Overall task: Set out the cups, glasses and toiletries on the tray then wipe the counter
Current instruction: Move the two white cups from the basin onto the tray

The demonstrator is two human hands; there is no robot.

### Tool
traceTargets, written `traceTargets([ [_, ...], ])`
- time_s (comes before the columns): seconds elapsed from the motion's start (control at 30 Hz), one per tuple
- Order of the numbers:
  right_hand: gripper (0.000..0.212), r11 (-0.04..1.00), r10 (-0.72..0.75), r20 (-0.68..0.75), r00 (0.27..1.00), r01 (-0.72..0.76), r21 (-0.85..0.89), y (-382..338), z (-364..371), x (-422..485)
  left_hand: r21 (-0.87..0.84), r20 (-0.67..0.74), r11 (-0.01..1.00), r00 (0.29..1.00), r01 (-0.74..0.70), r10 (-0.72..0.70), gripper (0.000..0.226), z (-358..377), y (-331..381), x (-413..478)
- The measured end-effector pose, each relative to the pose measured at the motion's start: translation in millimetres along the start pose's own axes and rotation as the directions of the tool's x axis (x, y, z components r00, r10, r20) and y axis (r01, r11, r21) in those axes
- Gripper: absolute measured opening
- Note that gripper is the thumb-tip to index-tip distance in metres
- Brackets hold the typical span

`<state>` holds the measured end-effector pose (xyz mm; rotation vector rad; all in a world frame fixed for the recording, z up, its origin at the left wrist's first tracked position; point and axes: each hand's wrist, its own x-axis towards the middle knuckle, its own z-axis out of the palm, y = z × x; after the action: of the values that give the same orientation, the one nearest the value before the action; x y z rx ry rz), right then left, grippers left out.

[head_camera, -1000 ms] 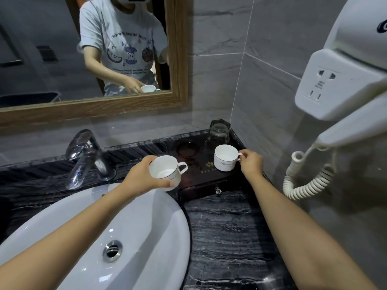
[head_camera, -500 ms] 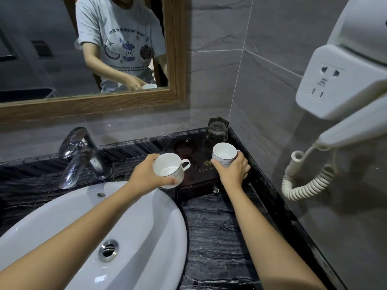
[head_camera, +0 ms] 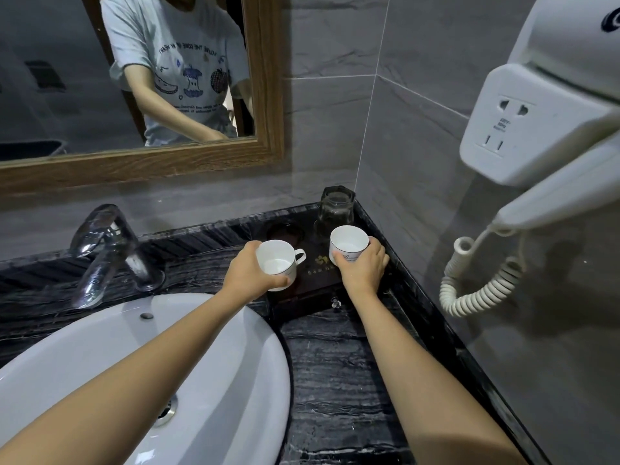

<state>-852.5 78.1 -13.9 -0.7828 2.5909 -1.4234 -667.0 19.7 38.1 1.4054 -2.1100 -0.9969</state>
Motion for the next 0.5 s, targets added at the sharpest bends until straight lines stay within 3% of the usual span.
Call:
traceTargets([
  [0.5, 0.078, 0.996, -0.047, 0.012, 0.999, 0.045, 0.078, 5, 6, 3, -0.027, 0.050, 1.000, 0.999, -0.011, 0.013, 0.079, 21, -2, 30],
])
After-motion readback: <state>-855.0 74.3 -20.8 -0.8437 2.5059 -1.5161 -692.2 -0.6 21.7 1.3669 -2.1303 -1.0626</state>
